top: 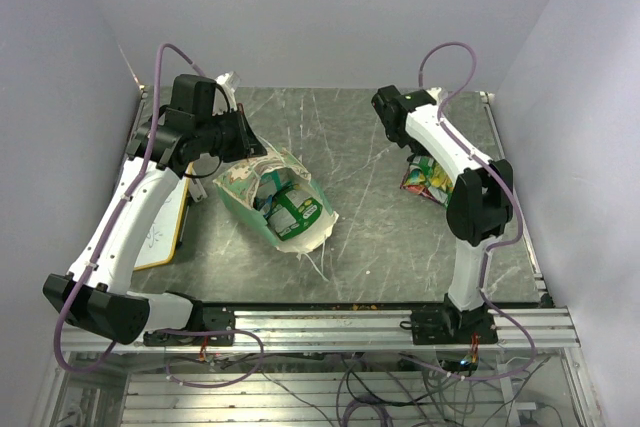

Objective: Take the snacks out of the paper bag

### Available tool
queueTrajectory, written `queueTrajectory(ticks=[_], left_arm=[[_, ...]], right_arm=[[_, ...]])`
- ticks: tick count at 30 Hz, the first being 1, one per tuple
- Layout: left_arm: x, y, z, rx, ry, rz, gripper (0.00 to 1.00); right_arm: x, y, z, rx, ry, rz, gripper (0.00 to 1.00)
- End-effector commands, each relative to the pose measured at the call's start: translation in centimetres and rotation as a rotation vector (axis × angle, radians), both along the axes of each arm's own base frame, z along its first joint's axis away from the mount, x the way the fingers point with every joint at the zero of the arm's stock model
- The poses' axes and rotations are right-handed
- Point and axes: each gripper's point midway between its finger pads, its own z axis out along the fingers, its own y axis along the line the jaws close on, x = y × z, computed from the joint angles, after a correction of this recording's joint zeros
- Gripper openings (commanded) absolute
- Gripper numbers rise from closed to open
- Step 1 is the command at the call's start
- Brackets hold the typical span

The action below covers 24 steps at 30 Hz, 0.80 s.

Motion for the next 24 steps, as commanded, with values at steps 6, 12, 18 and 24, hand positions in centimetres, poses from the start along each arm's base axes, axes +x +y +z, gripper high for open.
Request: queueTrajectory(ticks=[6,12,18,24], left_arm=[[-0.2,0.1,0.3,-0.003,-0.015,-0.010,0.07],[-0.1,0.3,0.3,0.006,-0.016,-0.008,0.07],[-0.1,0.3,0.3,0.010,-0.015,-0.009,0.07],[-0.1,0.3,0.2,0.014,-0.011,-0.013,0.07]], right_arm=[[3.0,0.7,-3.9,-0.032,0.028,0.000,0.00],[4.3,1.3,-5.4,-0.017,0.025,0.000,0.00],[5.2,2.3,-7.2,0.032,0.041,0.009,0.05],[5.6,3.3,-10.2,0.096,0.061,-0.003,0.10]])
